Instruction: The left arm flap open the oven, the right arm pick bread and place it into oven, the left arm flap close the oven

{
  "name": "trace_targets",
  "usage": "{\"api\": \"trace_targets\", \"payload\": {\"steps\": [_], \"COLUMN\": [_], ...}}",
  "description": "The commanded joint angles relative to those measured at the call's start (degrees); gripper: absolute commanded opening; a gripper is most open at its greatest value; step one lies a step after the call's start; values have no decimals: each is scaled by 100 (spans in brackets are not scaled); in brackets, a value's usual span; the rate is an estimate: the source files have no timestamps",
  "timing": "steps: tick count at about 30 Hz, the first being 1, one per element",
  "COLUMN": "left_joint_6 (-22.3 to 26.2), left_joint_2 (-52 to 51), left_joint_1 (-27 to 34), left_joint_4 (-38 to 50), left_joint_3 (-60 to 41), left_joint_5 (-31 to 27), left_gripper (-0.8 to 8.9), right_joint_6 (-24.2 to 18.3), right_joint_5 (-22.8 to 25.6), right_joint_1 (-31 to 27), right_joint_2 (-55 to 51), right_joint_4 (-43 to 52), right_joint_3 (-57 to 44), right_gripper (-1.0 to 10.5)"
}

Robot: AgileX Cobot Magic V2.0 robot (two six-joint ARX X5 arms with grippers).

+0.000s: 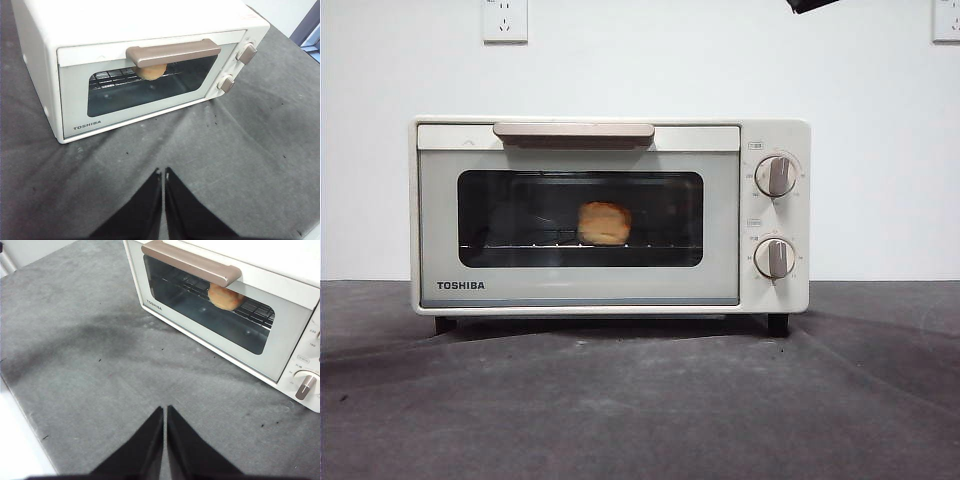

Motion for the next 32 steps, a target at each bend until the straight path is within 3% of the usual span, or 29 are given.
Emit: {"api": "trace_targets", "payload": {"steps": [1,4,7,13,17,22,32], "left_joint_6": [111,761,1088,1115,1115,1141,1141], "left_joint_2": [28,-103,-321,-970,-1434,-1971,-2664], "left_joint_1": [-15,2,111,501,704,881,1019], "left_joint_4": [105,181,817,2970,3766,3884,3781], "left_joint_3": [94,92,-31,-931,-1685,-2568,-3880], "left_joint_5": [-7,-31,-225,-1403,-1895,-2173,-2175], "left_gripper": [16,16,16,16,16,16,16], "right_joint_6": [13,13,13,13,13,13,13], "right_joint_5": [2,2,0,2,0,2,0], "right_joint_1": [55,55,55,55,55,55,55], "right_joint_2": [44,44,44,44,44,44,44], "right_joint_4": [59,57,57,57,57,57,57], "right_joint_3": [39,39,39,39,39,39,39], "right_gripper": [6,6,6,6,6,6,6]}}
